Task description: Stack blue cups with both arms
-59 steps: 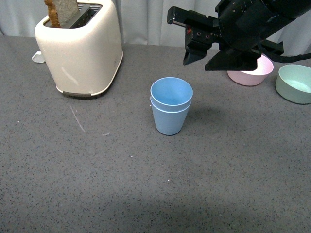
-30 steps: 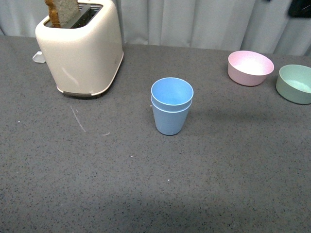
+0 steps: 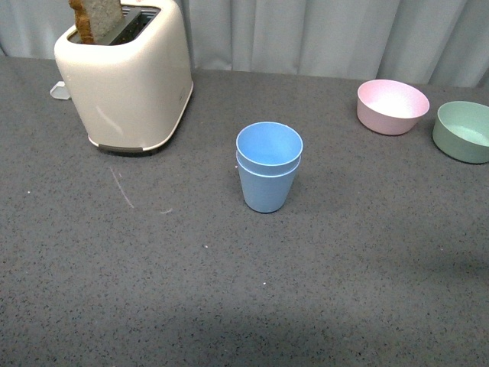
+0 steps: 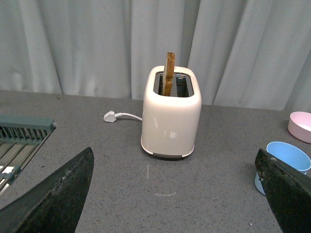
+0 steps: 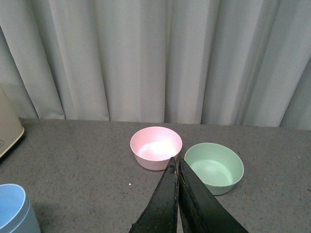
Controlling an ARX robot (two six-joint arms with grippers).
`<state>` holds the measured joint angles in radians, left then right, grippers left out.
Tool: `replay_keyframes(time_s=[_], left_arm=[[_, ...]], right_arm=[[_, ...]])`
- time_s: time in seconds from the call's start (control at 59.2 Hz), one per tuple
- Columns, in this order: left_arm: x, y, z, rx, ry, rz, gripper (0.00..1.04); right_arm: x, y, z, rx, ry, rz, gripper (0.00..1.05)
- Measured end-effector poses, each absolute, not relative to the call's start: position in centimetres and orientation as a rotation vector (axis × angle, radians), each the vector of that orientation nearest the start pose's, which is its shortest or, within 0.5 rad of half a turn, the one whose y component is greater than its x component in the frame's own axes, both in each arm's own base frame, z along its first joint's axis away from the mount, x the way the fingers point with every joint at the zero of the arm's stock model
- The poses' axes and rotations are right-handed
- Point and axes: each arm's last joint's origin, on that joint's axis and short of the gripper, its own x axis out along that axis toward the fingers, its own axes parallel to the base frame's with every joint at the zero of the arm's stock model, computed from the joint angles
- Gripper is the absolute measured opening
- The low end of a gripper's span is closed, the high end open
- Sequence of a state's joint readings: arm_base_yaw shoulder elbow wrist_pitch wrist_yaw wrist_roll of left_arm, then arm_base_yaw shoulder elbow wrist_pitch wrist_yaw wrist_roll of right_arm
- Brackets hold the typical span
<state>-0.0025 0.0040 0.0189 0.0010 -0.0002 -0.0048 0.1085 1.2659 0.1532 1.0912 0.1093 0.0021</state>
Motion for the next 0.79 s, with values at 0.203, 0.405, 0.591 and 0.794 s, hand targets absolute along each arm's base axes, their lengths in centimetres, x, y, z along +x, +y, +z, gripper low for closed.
replay_keyframes(time_s=[0.203,0.405,0.591,0.794], left_arm=[[9.7,0.0,17.0,-0.005,-0.016,-0.002,0.98],[9.7,0.0,17.0,-0.005,-0.015,-0.003,0.98],[9.7,0.0,17.0,-0.005,-0.016,-0.002,0.98],[9.7,0.0,17.0,-0.005,-0.015,-0.002,0.98]], right_arm=[[17.7,1.2,16.1,0.001,0.019,0.008,0.01],[16.0,0.0,16.2,0.002,0.016,-0.003,0.01],[14.7,0.0,16.2,0.002,0.015,0.001,0.01],[13.7,0.0,16.4,0.002,0.007,0.001,0.01]])
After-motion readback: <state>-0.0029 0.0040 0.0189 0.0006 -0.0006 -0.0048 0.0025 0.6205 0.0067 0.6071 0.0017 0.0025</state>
